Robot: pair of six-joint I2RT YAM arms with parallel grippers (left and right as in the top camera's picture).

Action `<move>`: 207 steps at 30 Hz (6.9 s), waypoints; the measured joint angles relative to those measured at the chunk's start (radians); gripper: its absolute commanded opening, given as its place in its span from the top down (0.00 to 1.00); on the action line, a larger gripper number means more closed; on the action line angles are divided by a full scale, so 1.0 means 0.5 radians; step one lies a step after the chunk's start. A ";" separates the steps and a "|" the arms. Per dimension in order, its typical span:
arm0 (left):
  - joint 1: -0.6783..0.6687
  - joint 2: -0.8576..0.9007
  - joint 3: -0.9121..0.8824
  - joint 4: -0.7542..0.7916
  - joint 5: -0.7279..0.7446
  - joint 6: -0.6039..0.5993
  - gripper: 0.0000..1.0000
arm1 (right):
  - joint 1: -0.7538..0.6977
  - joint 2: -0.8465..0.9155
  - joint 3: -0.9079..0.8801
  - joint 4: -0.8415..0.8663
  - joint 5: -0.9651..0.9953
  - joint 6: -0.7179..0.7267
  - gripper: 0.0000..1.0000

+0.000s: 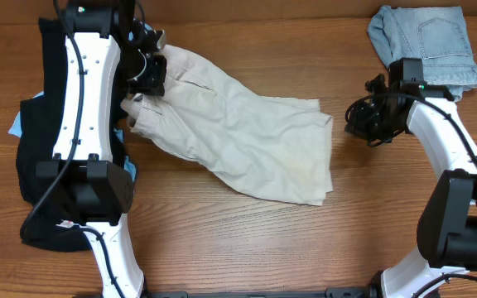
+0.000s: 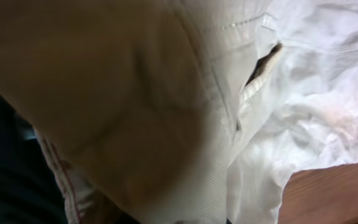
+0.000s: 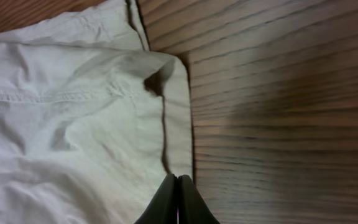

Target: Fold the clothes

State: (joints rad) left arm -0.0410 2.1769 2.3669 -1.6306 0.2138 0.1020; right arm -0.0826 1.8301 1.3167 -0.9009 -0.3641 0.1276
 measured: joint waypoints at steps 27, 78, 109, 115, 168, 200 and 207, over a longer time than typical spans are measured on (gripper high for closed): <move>-0.610 0.001 0.123 0.047 -0.348 -0.117 0.96 | 0.187 0.040 -0.539 0.637 -0.408 0.124 0.96; -0.968 0.082 0.477 0.429 -0.109 -0.439 0.00 | -0.296 -0.700 -0.251 0.076 -0.555 -0.009 0.40; -0.599 0.024 0.519 0.228 -0.174 -0.439 0.00 | 0.254 -0.318 -0.303 0.201 0.156 0.301 0.96; -0.599 0.038 0.513 0.214 -0.174 -0.439 0.00 | 0.249 -0.230 -0.449 0.356 0.256 0.349 0.96; -0.599 0.038 0.486 0.177 -0.175 -0.406 0.00 | 0.021 -0.394 -0.944 0.625 0.366 0.659 0.12; -0.599 0.038 0.475 0.114 -0.267 -0.401 0.00 | 0.053 -0.375 -0.743 2.078 -1.012 1.344 0.96; -0.599 0.038 0.475 0.111 -0.315 -0.400 0.00 | -0.043 -0.375 -0.313 2.099 -0.950 1.559 0.96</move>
State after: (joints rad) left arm -0.3405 2.1960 2.6041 -1.5749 0.0563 -0.0978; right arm -0.1040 1.6424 1.1603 0.1486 -0.8391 0.9073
